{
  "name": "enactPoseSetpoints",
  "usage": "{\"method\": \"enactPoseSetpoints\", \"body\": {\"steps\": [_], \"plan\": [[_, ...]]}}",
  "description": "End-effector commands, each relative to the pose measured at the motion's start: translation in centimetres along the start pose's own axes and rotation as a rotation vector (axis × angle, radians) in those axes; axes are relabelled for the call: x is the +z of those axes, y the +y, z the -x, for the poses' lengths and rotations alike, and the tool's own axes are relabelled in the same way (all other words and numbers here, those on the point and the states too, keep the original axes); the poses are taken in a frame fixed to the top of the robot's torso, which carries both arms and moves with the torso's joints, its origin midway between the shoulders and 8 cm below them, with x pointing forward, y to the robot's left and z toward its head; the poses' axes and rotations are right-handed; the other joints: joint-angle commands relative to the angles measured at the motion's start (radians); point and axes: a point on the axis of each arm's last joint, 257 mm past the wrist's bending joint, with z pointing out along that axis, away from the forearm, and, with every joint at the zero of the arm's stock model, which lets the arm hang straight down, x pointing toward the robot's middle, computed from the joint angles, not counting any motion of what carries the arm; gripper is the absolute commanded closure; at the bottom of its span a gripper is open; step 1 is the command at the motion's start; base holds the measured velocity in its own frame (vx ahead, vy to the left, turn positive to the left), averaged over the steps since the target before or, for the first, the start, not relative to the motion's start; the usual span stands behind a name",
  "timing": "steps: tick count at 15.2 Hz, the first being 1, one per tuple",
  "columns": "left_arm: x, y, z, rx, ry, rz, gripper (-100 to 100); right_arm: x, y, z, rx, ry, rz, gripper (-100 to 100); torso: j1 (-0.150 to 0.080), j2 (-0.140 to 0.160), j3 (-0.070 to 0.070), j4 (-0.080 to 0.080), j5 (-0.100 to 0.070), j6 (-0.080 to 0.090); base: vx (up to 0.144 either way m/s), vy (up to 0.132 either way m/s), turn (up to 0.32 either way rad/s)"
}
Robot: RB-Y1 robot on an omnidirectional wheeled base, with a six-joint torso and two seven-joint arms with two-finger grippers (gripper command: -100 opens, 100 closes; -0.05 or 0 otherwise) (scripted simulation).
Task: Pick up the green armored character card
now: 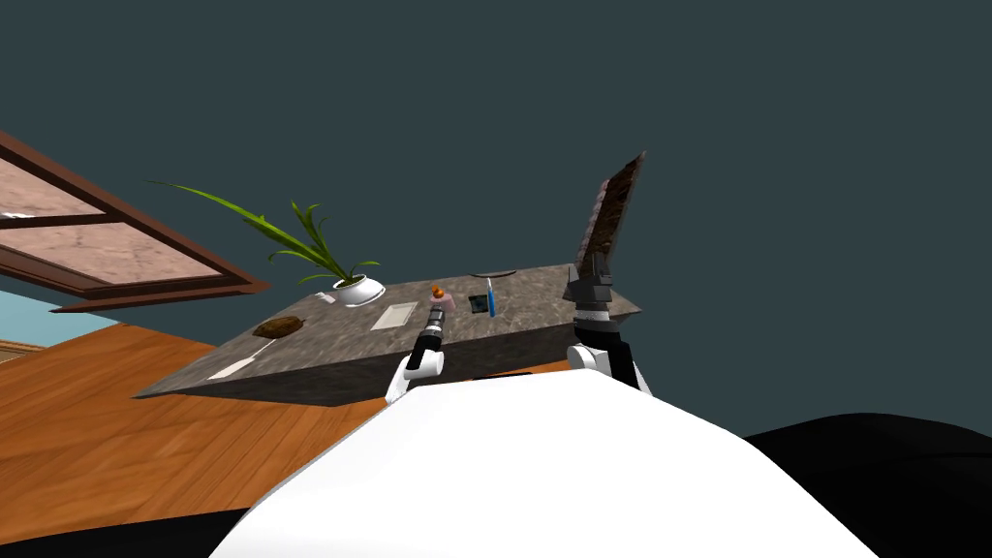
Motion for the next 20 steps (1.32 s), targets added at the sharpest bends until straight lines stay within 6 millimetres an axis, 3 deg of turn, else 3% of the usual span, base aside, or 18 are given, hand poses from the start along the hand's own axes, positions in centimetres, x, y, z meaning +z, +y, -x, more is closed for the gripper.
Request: {"method": "enactPoseSetpoints", "body": {"steps": [1,7,13,15,16,20], "plan": [[0.0,-0.1,-0.1,0.005,0.001,0.000,-100,0.0,0.0,0.0,0.000,0.000,0.000,0,0.000,0.000,0.000,0.000,0.000,0.000,0.025,-0.201,0.001],[0.2,-0.2,-1.2,-0.033,-0.007,0.004,-100,0.0,0.0,0.0,0.000,0.000,0.000,0,-0.003,0.001,0.001,0.000,-0.001,0.000,0.008,-0.202,0.001],[2.6,-0.3,-0.3,-0.032,-0.018,0.006,-100,0.0,0.0,0.0,0.000,0.000,0.000,0,0.016,0.002,0.001,0.000,0.003,0.000,-0.004,0.005,-0.028],[2.4,-0.3,-0.4,-0.031,-0.017,0.005,-100,0.0,0.0,0.0,0.000,0.000,0.000,0,0.017,0.002,0.001,0.000,0.003,0.000,-0.008,0.033,-0.026],[1.5,-0.2,-0.6,-0.026,-0.012,0.005,100,0.0,0.0,0.0,0.000,0.000,0.000,0,0.016,0.002,0.001,0.000,0.003,0.000,0.004,-0.003,0.041],[0.1,-0.2,-0.9,-0.020,-0.004,0.003,100,0.0,0.0,0.0,0.000,0.000,0.000,0,0.011,0.002,0.001,0.000,0.002,0.000,0.008,-0.033,0.046]]}}
